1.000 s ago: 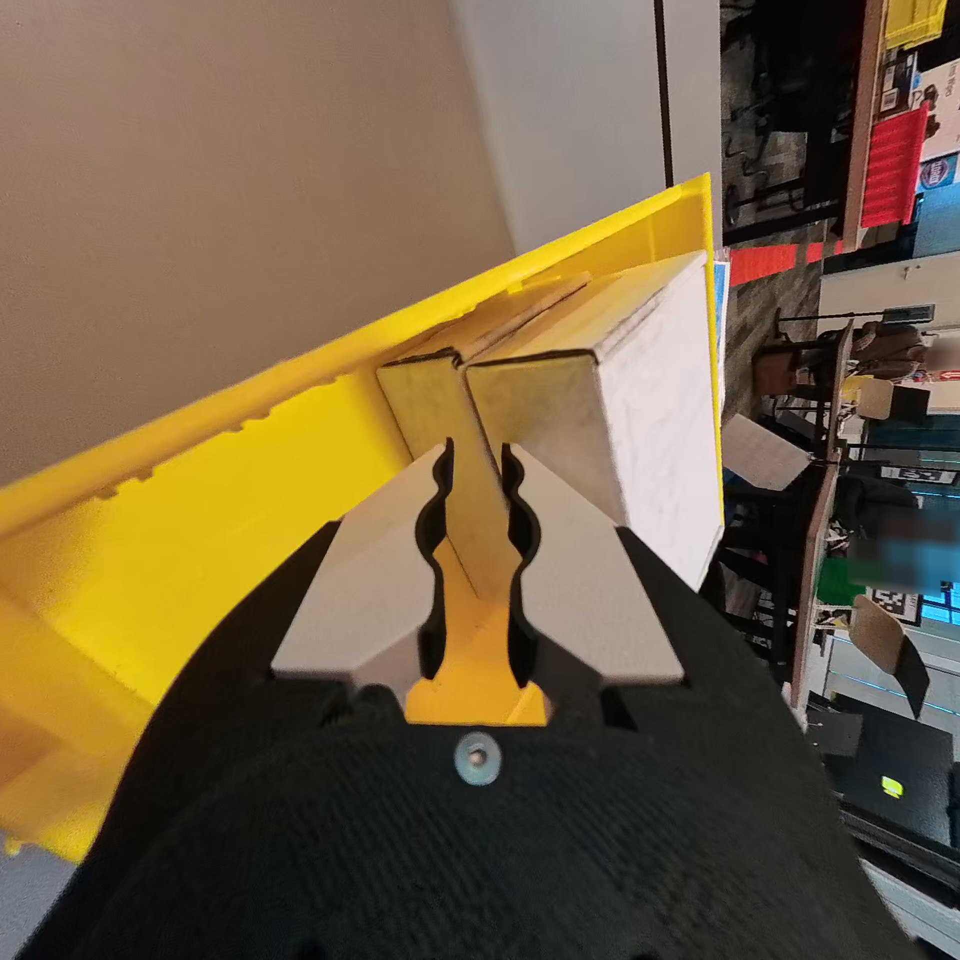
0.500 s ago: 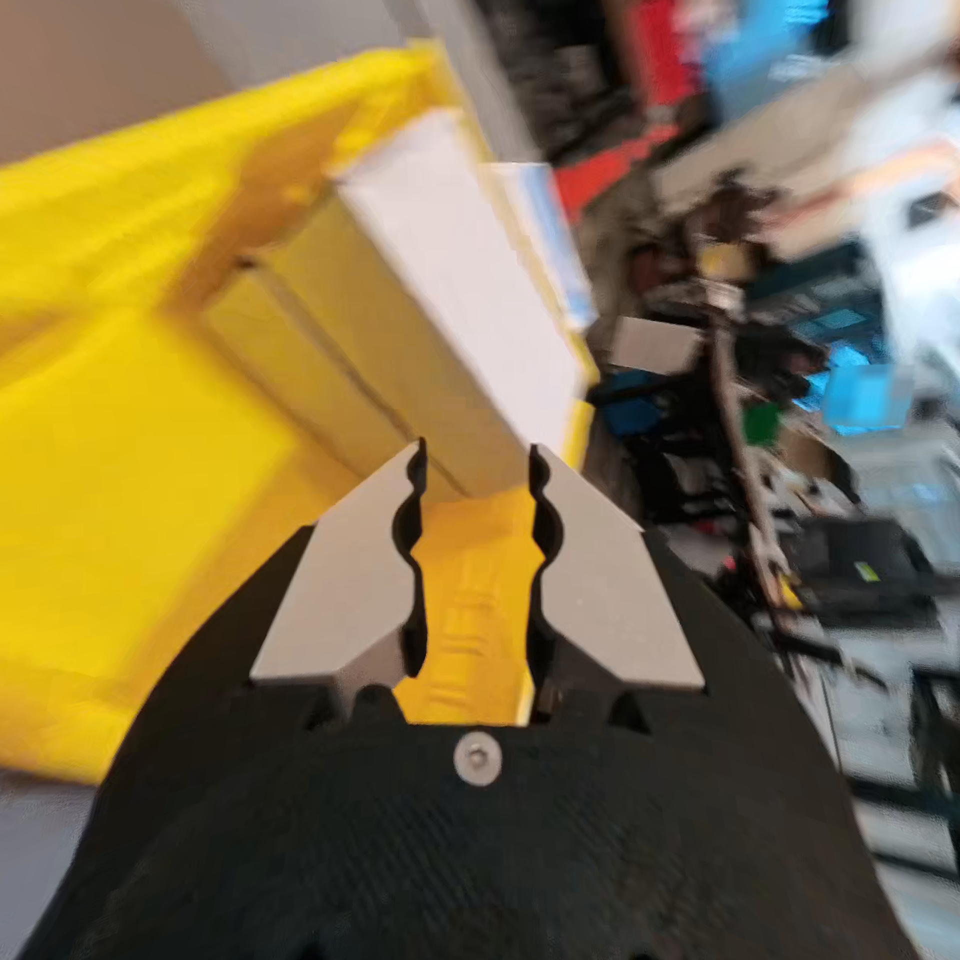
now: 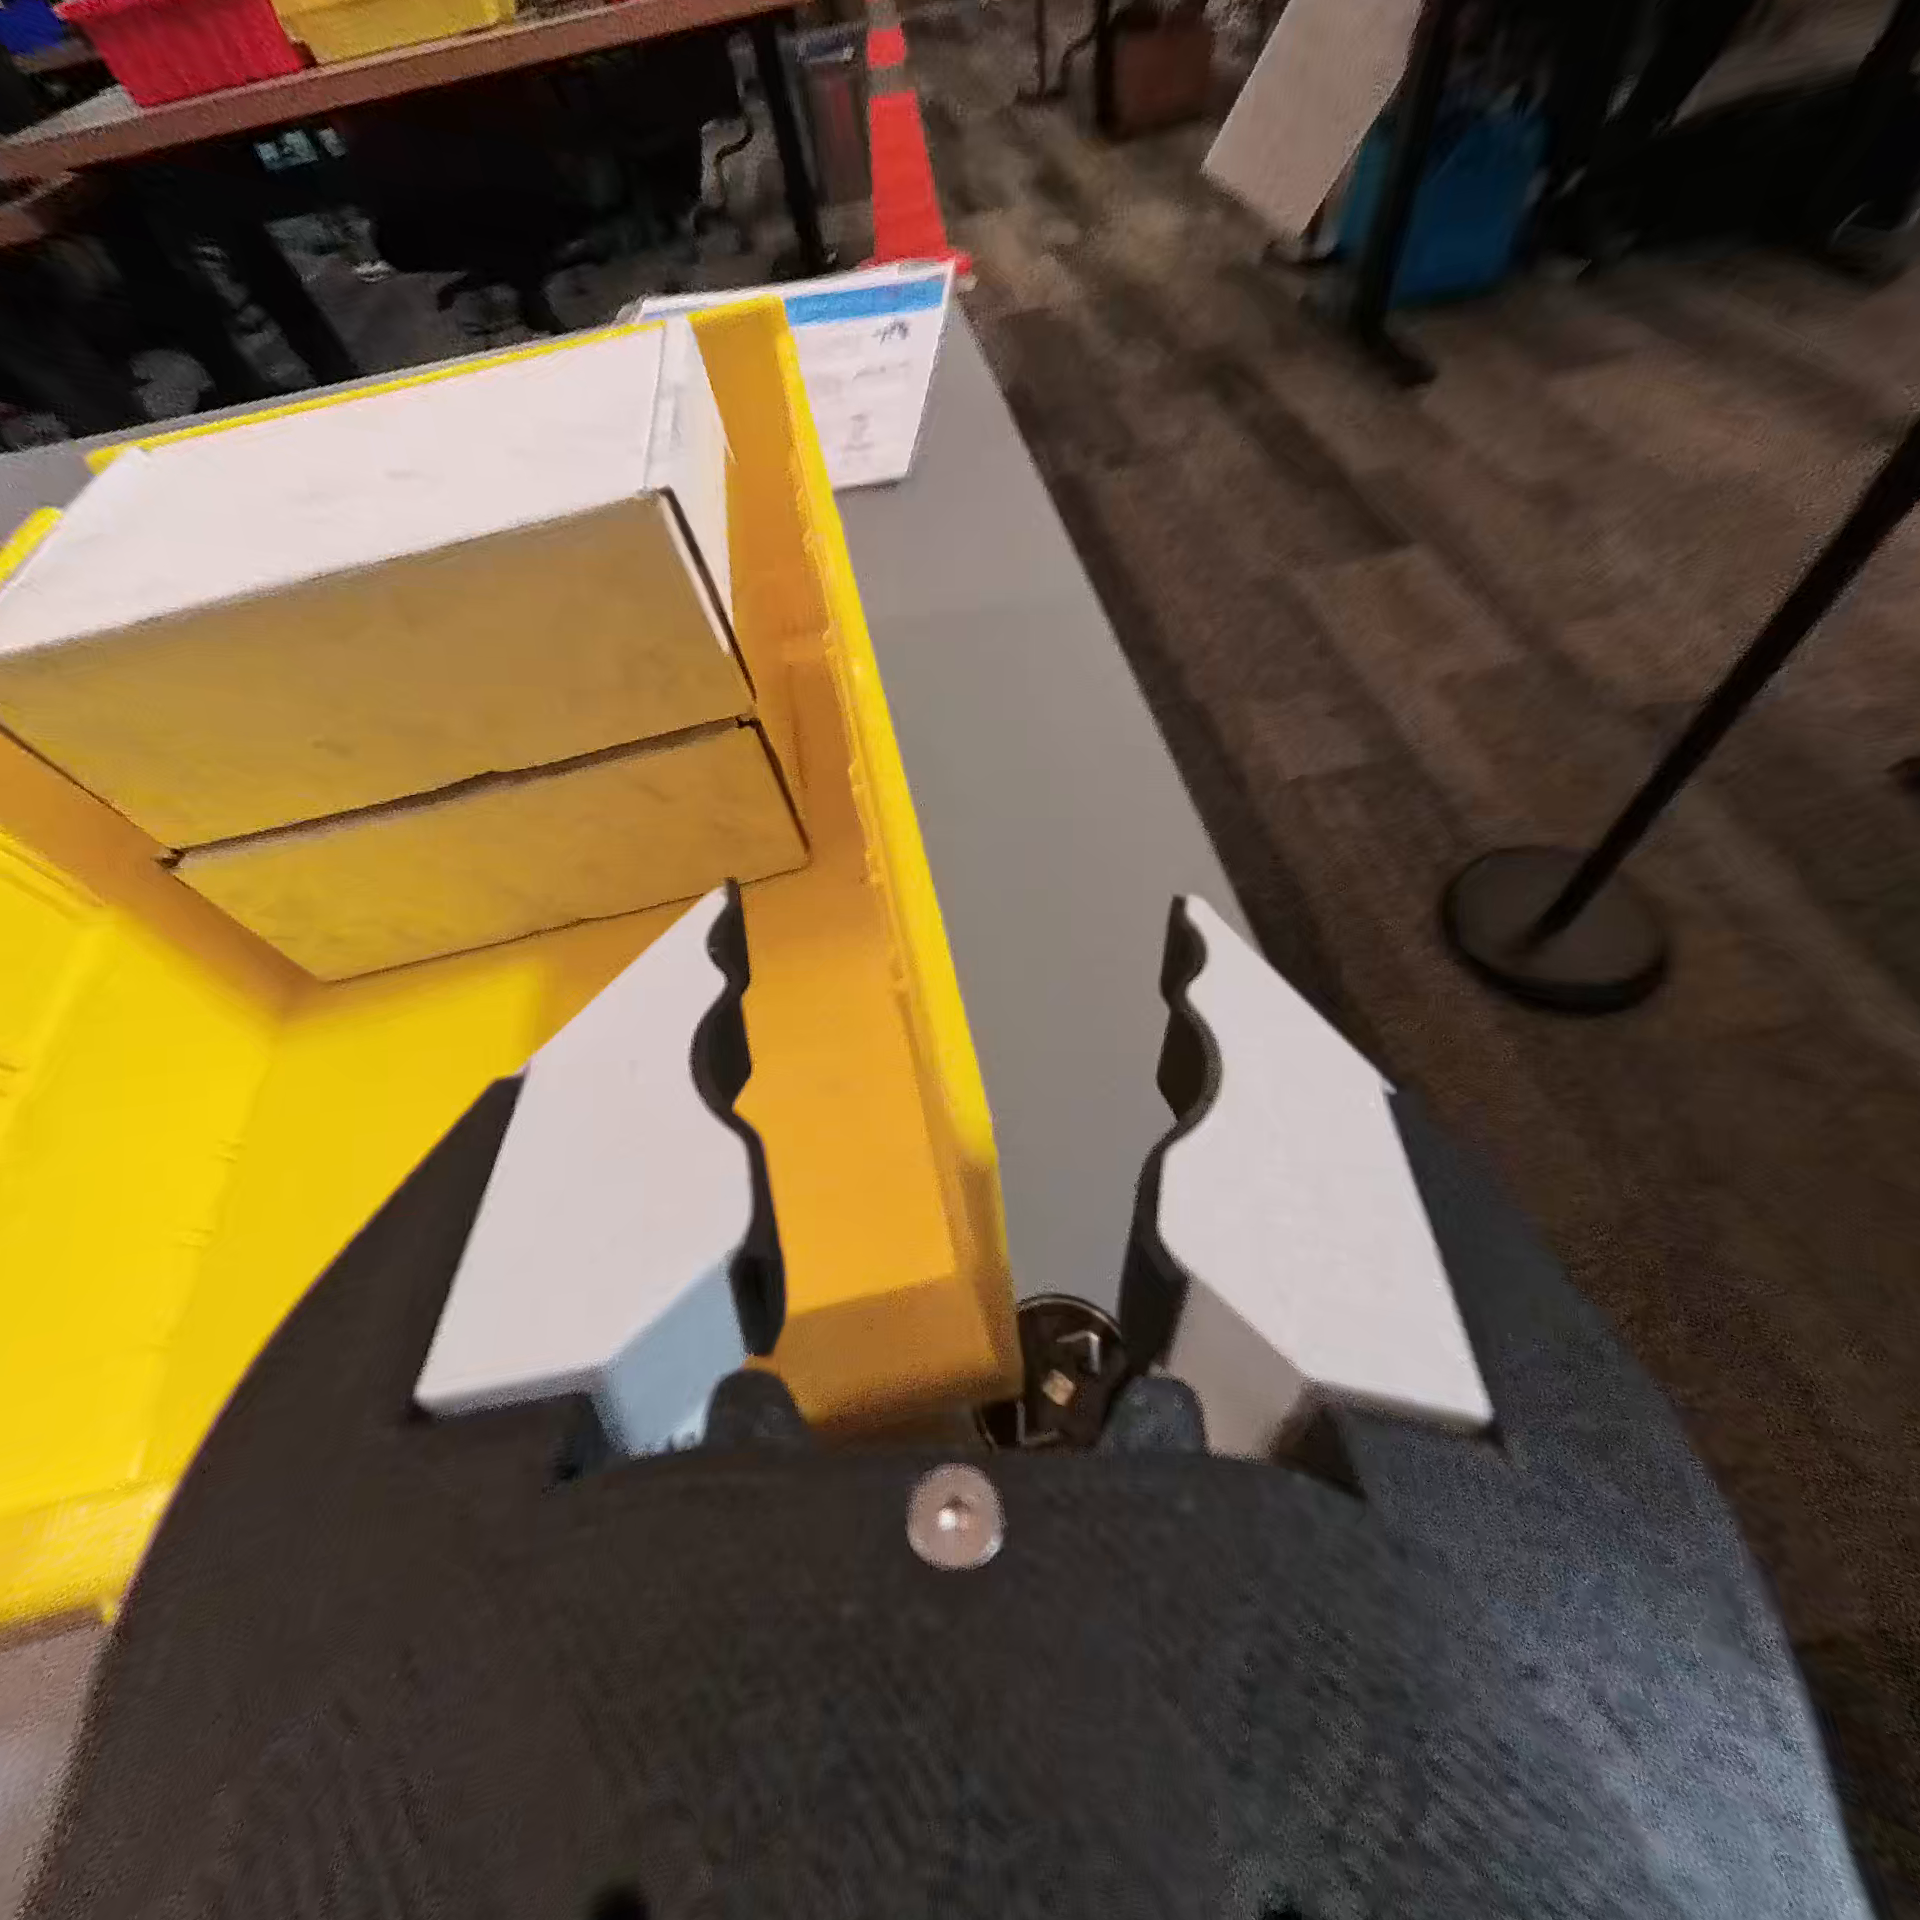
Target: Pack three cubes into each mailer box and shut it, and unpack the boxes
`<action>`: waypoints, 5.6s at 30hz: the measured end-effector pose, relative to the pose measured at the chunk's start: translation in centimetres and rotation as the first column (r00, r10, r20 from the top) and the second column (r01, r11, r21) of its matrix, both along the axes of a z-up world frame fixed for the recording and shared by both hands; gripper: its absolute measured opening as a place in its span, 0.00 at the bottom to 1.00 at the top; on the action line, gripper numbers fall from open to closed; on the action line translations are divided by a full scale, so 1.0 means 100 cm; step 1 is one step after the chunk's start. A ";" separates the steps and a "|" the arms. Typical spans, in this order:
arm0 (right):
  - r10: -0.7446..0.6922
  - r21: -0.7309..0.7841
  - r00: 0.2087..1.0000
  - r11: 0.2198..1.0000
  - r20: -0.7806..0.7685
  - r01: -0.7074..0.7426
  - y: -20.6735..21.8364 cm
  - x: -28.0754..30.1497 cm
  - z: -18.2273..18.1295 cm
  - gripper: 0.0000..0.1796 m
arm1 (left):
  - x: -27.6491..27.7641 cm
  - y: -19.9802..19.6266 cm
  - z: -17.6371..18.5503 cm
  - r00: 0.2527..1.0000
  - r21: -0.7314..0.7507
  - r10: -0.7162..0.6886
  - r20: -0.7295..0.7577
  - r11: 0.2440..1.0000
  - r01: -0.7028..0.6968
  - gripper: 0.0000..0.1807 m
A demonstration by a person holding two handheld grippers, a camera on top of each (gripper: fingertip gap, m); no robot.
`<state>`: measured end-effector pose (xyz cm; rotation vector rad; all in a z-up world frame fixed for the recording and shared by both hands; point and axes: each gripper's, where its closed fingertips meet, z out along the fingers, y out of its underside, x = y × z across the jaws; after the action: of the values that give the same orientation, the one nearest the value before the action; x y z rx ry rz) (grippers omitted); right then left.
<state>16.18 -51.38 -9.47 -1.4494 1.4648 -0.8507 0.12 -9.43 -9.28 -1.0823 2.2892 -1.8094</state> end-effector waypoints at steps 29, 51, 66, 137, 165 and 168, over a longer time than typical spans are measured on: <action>0.562 0.252 0.820 0.814 -0.111 -0.524 0.222 -0.006 0.019 0.01 | -0.050 0.380 0.020 0.337 0.431 0.783 0.524 0.097 -0.897 0.36; 0.806 0.251 0.583 0.588 -0.102 -0.769 0.567 -0.058 -0.010 0.02 | -0.110 0.439 0.080 0.276 0.346 0.831 0.482 0.109 -0.932 0.02; 0.762 0.283 0.646 0.628 -0.034 -0.725 0.826 -0.154 -0.007 0.38 | -0.172 0.476 0.143 0.073 0.162 0.811 0.580 -0.027 -0.986 0.03; 0.190 -0.024 0.868 0.979 0.459 -0.202 0.149 -0.082 0.116 0.41 | 0.061 -0.241 0.009 0.890 0.362 -0.120 0.440 0.931 -0.053 0.09; 0.330 -0.347 0.906 0.910 0.267 -0.229 0.202 -0.107 0.060 0.47 | 0.149 -0.077 -0.026 0.965 0.542 0.088 0.247 0.813 -0.212 0.26; 0.300 -0.309 0.916 0.927 0.267 -0.213 0.186 -0.099 0.060 0.52 | 0.127 -0.082 -0.024 0.980 0.529 0.049 0.195 0.836 -0.147 0.19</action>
<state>6.23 -32.74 -3.48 -1.5846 0.9204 -1.0873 12.82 -17.66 -11.71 -0.8779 2.3585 -1.0498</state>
